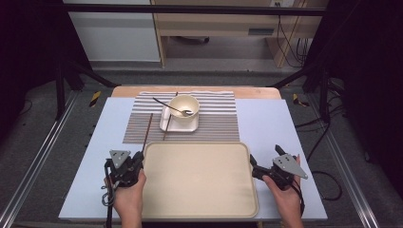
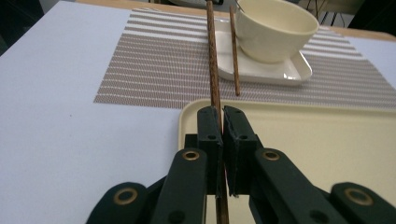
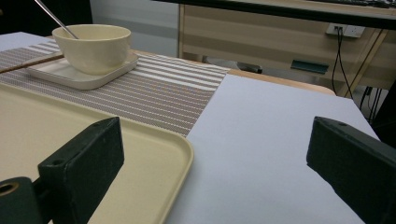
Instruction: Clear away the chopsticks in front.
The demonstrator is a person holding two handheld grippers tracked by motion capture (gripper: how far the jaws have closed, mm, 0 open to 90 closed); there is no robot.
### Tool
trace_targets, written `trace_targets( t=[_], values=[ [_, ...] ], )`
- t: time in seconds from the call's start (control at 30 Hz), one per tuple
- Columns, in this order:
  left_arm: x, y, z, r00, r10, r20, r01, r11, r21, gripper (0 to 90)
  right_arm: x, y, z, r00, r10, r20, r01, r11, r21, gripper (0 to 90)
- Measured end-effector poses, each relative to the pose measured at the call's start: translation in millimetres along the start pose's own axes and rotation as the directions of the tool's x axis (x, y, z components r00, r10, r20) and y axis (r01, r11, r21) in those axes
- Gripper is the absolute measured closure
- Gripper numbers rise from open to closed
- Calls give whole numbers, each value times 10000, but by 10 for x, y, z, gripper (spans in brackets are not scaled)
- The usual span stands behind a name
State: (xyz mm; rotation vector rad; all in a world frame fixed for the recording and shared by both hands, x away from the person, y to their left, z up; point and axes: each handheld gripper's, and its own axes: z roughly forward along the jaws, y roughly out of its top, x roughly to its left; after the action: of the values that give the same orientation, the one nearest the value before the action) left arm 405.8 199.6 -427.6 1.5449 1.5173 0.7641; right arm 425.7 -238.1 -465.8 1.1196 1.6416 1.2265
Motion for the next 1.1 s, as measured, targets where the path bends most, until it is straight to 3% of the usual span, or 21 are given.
trace_targets(
  t=[0.1,0.17,0.27,0.47,0.73,1.1],
  values=[
    [-12,-83,-61,9998,-220,-14,219,9997,-128,858,-7,-2,-10,10000,50,-52,-51,10000,-32,43],
    [-26,-131,-106,9999,-95,-110,93,9998,-161,858,-13,0,-14,10000,79,-61,-79,9999,-62,45],
    [-28,-210,-174,9991,-389,-142,385,9987,-335,858,-17,3,-9,9999,93,-88,-94,9999,-84,46],
    [-113,-388,-277,9995,-224,-201,218,9992,-324,858,-2,10,-3,9999,-3,-125,2,10000,-82,46],
    [-188,-524,-338,9995,-218,-217,214,9995,-222,858,-16,4,-5,9998,126,-123,-127,9999,-64,47],
    [-145,-734,-343,9986,-326,-423,327,9995,6,858,-21,2,-1,9998,100,-144,-101,9999,-70,49]
  ],
)
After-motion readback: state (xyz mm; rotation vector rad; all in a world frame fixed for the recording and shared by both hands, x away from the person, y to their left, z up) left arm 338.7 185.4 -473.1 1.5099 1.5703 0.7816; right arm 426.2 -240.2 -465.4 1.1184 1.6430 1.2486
